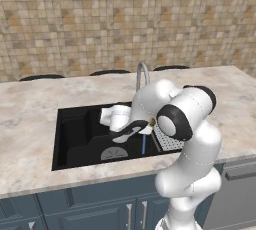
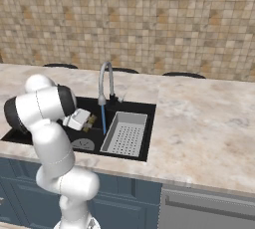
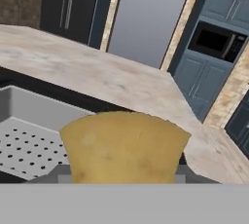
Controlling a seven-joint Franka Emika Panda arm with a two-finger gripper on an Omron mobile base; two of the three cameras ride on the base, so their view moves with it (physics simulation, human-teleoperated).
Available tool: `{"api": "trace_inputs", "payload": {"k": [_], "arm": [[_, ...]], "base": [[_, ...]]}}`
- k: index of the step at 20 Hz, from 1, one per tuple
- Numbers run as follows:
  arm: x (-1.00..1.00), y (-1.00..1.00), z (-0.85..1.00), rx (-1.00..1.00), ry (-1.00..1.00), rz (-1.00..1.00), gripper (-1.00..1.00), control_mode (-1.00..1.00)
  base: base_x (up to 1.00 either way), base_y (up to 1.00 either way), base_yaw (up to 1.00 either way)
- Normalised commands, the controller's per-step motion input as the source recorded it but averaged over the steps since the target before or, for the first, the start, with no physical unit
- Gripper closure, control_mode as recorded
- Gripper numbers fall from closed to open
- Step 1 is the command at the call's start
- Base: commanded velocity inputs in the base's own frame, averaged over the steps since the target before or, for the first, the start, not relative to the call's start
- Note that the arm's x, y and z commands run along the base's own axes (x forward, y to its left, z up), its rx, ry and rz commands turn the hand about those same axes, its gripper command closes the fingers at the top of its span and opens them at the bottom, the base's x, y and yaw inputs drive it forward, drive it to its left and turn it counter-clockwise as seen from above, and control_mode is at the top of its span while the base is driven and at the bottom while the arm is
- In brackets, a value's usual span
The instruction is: Soak the sponge with water for a few seconds and then drop it inside the sink.
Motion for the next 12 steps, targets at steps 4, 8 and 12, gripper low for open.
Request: {"api": "trace_inputs", "payload": {"k": [4,8,12], "arm": [[0.15,-0.07,-0.18,0.00,0.00,0.00,1.00,-1.00],[0.14,-0.05,-0.16,0.00,0.00,0.00,1.00,-1.00],[0.23,-0.04,-0.23,0.00,0.00,0.00,1.00,-1.00]], "base": [[0.00,0.00,0.00],[0.00,0.00,0.00],[0.00,0.00,0.00]]}}
